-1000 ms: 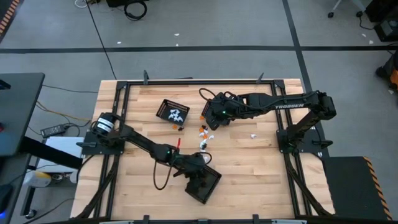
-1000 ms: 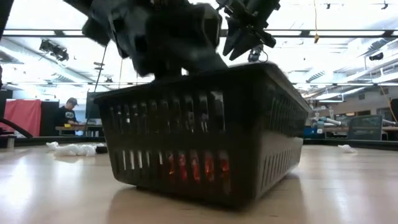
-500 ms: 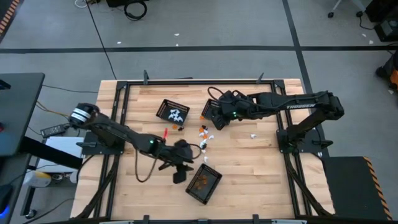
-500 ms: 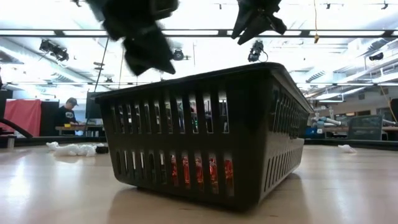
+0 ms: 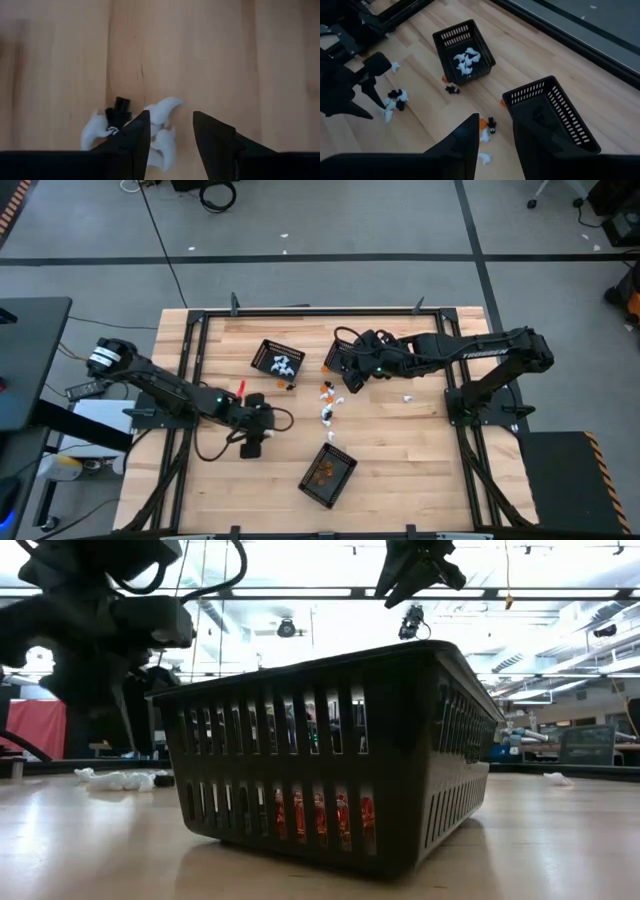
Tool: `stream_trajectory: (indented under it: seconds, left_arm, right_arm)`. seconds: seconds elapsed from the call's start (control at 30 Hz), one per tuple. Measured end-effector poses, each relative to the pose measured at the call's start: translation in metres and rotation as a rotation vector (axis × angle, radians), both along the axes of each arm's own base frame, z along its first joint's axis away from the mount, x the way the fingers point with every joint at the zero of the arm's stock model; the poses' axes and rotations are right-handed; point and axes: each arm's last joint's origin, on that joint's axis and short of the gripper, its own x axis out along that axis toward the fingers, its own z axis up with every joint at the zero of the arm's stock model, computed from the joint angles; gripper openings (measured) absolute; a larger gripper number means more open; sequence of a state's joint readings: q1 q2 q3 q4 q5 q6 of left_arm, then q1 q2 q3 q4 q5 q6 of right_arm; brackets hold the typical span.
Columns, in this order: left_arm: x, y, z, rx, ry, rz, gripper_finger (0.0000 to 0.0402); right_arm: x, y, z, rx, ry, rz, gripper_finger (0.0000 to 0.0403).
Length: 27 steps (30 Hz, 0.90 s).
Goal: Sort Halloween decoration
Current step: Put the white ghost toy into the top left black basket
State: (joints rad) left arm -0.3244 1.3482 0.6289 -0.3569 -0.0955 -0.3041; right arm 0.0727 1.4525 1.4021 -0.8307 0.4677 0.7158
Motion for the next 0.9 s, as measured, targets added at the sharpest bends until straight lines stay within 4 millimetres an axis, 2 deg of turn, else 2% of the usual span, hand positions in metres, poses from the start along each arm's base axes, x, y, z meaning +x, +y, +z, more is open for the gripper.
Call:
stream_trajectory:
  seconds: [0.43,0.67,0.9]
  left_arm:
    - [0.007,0.000,-0.006,0.171,-0.018,-0.315,0.0158]
    - [0.017,-0.001,-0.019,0.188,-0.026,-0.358,0.0158]
    - [0.018,-0.002,-0.033,0.179,0.058,-0.383,0.0158]
  right_arm:
    - [0.001,-0.001,0.001,0.018,-0.025,-0.016,0.0124]
    - [0.002,-0.001,0.002,0.034,-0.048,-0.030,0.0124]
    - [0.003,-0.001,0.002,0.040,-0.053,-0.032,0.0124]
